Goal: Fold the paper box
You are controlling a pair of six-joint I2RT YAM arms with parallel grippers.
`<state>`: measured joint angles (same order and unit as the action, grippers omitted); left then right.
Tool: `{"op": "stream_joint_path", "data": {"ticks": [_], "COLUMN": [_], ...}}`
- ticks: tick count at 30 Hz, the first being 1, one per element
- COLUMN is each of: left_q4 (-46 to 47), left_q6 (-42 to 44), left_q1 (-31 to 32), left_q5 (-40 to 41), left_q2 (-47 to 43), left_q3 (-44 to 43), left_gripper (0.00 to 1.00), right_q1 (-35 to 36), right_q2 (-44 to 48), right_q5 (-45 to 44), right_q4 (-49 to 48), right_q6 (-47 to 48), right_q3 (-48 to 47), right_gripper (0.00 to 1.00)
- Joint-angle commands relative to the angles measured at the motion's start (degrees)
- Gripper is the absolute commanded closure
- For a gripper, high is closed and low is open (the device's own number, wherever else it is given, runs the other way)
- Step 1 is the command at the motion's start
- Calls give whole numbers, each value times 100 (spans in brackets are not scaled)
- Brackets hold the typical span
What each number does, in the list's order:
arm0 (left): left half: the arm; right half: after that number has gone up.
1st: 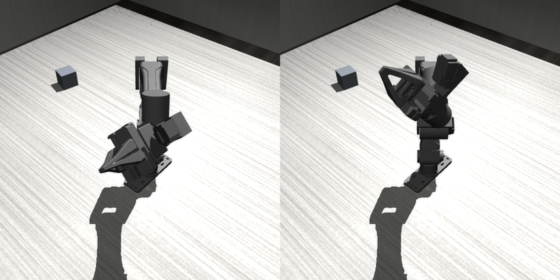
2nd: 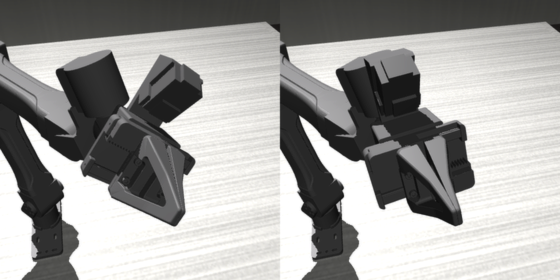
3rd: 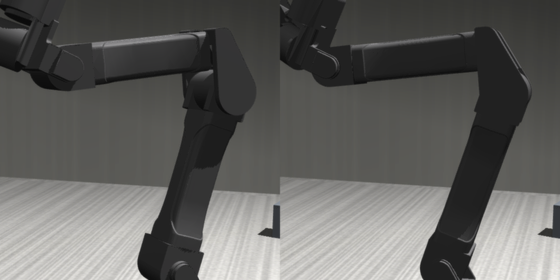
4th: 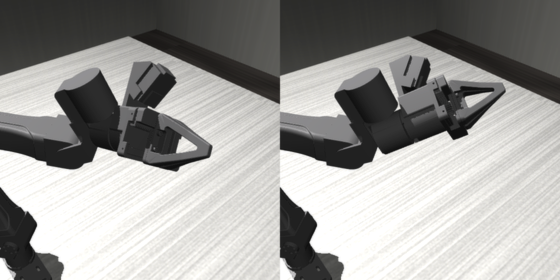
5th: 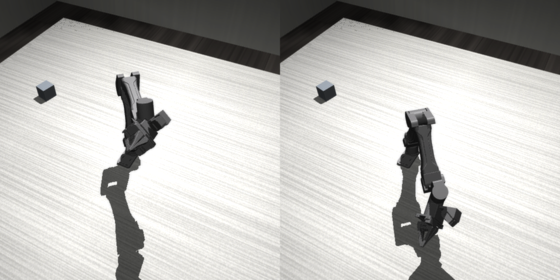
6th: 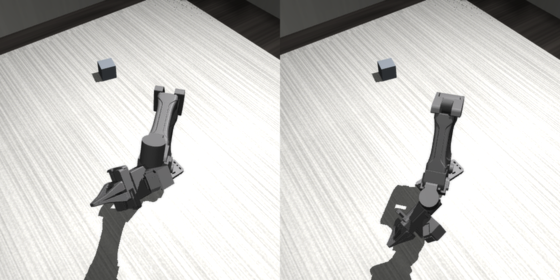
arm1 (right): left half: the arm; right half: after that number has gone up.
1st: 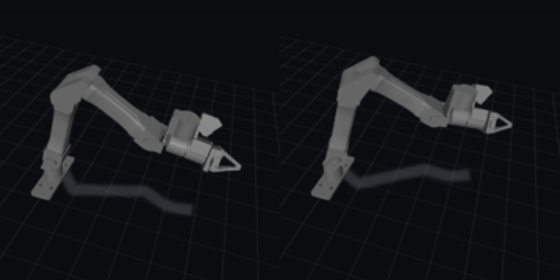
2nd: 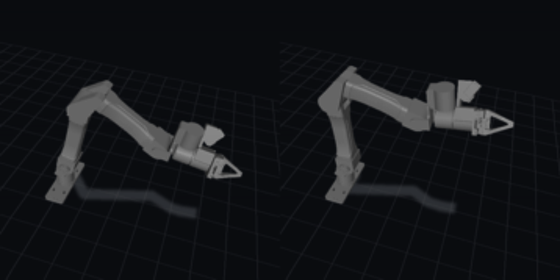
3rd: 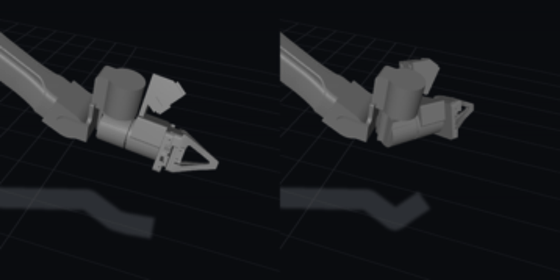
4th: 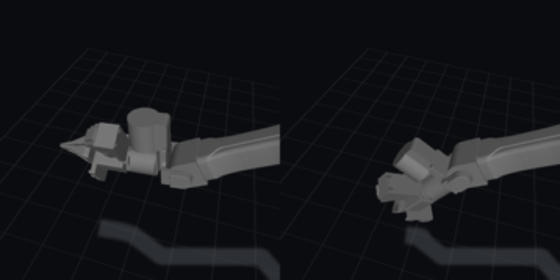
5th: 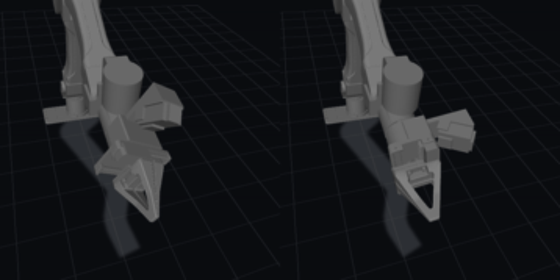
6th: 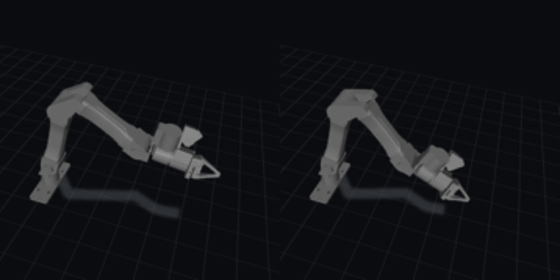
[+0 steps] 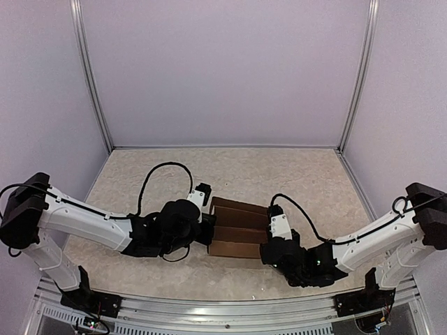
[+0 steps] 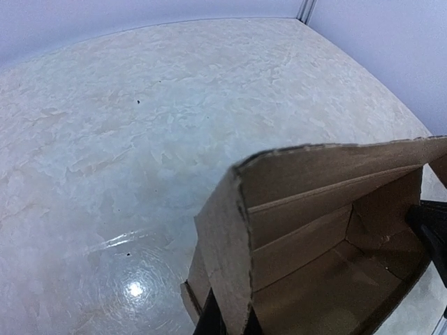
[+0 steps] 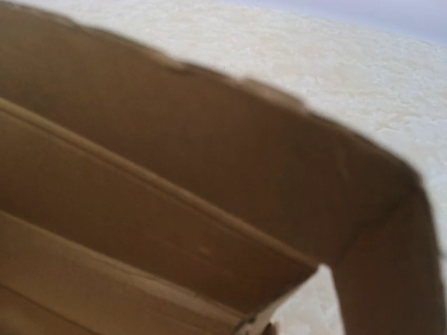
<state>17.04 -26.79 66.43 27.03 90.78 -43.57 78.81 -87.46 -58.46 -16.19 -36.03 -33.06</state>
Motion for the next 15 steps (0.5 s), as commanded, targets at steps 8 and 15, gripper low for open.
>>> {"op": "stream_joint_path", "data": {"ticks": [8, 15], "left_q4": [-119, 27], "left_q6": [-64, -194], "left_q1": [335, 423], "left_q5": [-877, -485], "left_q2": [125, 41], "left_q3": [-318, 228], "left_gripper": [100, 100], "right_q1": [188, 188], "right_q2": [-169, 62], "right_q5": [609, 619], "right_q4": [52, 125], "right_q6": [116, 62], "right_q3": [-192, -85], "right_gripper": [100, 100]}}
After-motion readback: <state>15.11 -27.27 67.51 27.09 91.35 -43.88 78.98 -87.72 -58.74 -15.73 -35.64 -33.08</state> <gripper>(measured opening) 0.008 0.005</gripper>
